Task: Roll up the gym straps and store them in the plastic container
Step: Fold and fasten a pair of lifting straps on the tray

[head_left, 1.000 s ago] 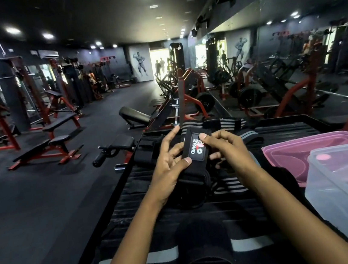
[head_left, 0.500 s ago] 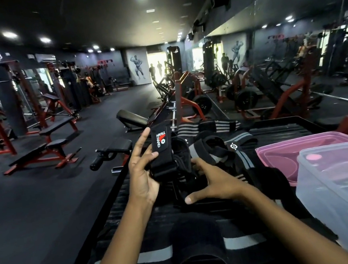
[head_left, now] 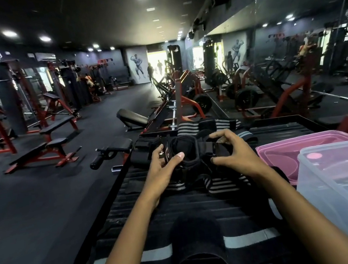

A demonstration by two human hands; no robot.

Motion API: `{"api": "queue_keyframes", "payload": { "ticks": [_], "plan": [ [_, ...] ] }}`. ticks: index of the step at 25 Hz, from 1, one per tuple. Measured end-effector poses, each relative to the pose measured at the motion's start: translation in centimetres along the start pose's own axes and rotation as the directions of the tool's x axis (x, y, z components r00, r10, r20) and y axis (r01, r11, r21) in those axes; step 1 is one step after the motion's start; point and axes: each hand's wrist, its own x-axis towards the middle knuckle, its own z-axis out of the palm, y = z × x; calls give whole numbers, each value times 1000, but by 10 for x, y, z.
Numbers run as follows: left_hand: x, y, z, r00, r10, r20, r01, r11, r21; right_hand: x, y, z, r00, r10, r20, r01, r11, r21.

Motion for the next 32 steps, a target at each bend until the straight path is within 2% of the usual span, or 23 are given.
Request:
{"api": "queue_keyframes", "payload": {
  "ticks": [2,6,9,11,14,16,18,19,20,22,23,25,26,28,30,31,32],
  "plan": [
    [3,-5,-2,999,-12,32,11,999,30,1,3,-1,998,65,-3,-64,998,19],
    [6,-13,-3,998,39,57,-44,994,99,0,3,1,999,39,30,-40,999,13],
    [2,-12,-5,996,54,70,-63,988,141,2,5,2,997,67,-36,-65,997,52],
    [1,-13,-4,983,102,152,-124,983,139,4,5,3,993,105,-62,-89,973,211],
    [-6,-10,-1,922,258,288,-345,885,312,5,2,4,978,200,-54,-154,876,456],
    [-5,-10,-1,897,357,260,-438,797,415,6,1,2,961,276,7,-236,806,544],
    [-4,-12,-2,869,456,191,-484,706,518,6,1,-2,924,340,176,-379,746,548],
    [-6,-11,-1,859,489,151,-486,686,542,4,-2,-4,888,370,274,-460,723,515],
    [-7,-9,0,862,495,105,-472,711,522,3,-4,-6,852,390,349,-521,698,491],
    [-9,-4,3,906,422,6,-403,860,314,2,-7,-8,823,407,397,-568,624,537],
    [-10,-1,4,944,329,-34,-319,933,168,1,-9,-10,831,386,401,-556,592,583],
    [-7,1,5,989,122,-80,-126,991,-43,-1,-13,-9,868,290,403,-493,595,635],
    [-6,0,6,996,48,-72,-55,993,-104,-1,-13,-7,888,251,385,-450,643,619],
    [-6,-3,9,997,-62,-39,57,992,-116,0,-7,2,935,234,265,-342,790,509],
    [-6,-9,15,988,-155,-14,154,987,-49,2,1,10,968,223,119,-250,912,326],
    [-5,-12,16,987,-159,-26,158,987,-9,3,4,13,975,210,77,-223,940,258],
    [-4,-15,16,993,-102,-57,105,993,61,4,8,16,977,209,46,-214,953,216]
  ]
}}
